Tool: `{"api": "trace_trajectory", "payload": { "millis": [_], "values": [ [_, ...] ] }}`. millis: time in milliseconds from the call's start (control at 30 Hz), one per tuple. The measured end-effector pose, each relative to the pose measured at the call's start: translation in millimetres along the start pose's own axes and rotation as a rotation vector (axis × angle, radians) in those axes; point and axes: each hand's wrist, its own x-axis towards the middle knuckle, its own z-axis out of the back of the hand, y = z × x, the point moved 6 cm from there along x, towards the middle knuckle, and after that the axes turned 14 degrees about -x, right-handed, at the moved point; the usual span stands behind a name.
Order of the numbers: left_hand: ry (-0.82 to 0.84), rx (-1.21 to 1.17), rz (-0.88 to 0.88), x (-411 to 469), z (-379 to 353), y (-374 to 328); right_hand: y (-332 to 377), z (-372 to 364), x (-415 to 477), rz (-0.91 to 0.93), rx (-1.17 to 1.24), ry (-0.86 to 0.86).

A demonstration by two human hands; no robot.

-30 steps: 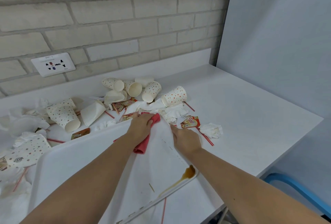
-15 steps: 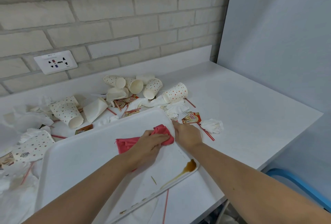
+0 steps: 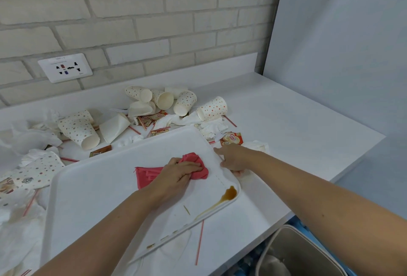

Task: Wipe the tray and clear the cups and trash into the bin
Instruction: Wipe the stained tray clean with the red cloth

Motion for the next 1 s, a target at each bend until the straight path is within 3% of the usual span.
{"api": "trace_trajectory", "payload": {
  "millis": [300, 600, 800, 1000],
  "values": [
    [0.028, 0.094, -0.085, 20.7, -37.6, -40.5, -6.0, -2.7, -1.1, -0.071, 0.241, -0.028],
    [0.108, -0.069, -0.133, -15.4, -31.6, -42.8, -4.3, -2.3, -5.1, -0.074, 0.279, -0.057],
    [-0.048, -0.104, -0.090, -0.5, -34.9, -63.0, -5.5, -7.1, -1.8, -0.098, 0.270, -0.047],
    [0.058, 0.117, -0.053, 7.8, -53.9, -68.7, -0.5, -6.9, -2.1, -0.097, 0.243, -0.023]
  ]
}}
